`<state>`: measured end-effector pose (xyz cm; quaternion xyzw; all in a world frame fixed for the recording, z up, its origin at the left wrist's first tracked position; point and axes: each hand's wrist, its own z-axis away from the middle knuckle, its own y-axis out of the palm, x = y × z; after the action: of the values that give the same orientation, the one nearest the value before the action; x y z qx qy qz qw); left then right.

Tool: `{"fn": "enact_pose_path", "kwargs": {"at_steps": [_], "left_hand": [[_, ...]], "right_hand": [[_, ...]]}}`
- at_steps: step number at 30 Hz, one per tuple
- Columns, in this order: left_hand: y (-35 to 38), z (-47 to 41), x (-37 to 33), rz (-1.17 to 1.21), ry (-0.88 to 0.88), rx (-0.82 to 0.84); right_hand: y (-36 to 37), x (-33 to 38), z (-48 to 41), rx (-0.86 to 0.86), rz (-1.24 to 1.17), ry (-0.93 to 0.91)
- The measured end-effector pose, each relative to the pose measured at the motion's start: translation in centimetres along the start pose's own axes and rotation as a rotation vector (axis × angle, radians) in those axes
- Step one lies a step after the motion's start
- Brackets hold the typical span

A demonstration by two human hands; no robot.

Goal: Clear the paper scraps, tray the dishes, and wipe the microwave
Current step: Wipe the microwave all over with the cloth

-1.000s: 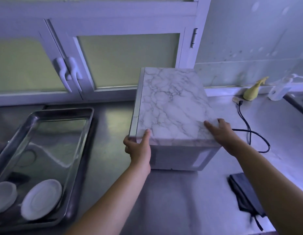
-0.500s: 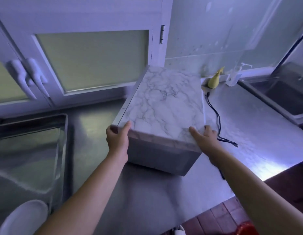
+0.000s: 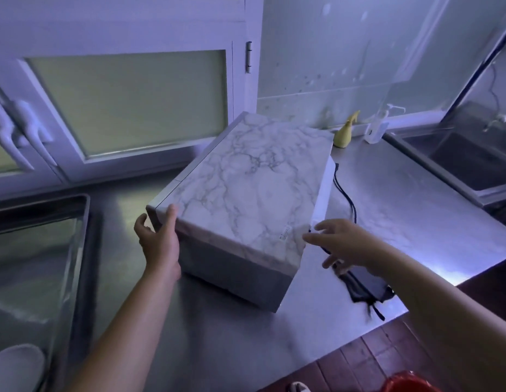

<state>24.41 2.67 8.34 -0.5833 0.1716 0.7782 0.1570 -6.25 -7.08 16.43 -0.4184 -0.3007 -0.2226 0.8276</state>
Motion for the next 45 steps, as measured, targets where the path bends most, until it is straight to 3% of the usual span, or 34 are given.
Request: {"fn": "enact_pose_path", "kwargs": {"at_steps": [4,10,16,19,22,30,33,39,45], "left_hand": [[1.2,3.7,0.2,-0.08,0.099,-0.121],[5.9,12.7,3.3,-0.176,0.214,-0.065],[10.3,18.0,5.1,-0.135,0.181,-0.063],[11.5,18.9,5.4,-0.139,0.165,-0.155],[12.9,18.7,5.4,-0.084,0.211,-0.221],[15.4,17.6,6.0,0.069,0.323,-0.498],[14.5,16.8,6.0,0.148,0.316,-0.501],[10.0,13.1,4.9,0.163,0.404,-0.503],[3.1,4.8,3.1,0.229,0.467,-0.624]], "right_hand": [[-5.4,-0.5,-3.6,-0.13,-0.019,-0.151],[-11.7,-2.1,-14.5,-0.221,-0.067,-0.256],[-14.3,-0.7,-24.1,-0.324,-0.036,-0.364],[-15.7,1.4,-27.3,-0.309,-0.047,-0.354],[-16.3,3.1,-29.6,-0.256,-0.217,-0.313],[-13.1,3.2,-30.5,-0.447,-0.481,-0.267],[-12.7,2.9,-30.2,-0.498,-0.5,-0.242],[-11.6,1.1,-27.8,-0.566,-0.554,-0.242],[-8.0,-0.2,-24.1,-0.794,-0.599,-0.232]]}}
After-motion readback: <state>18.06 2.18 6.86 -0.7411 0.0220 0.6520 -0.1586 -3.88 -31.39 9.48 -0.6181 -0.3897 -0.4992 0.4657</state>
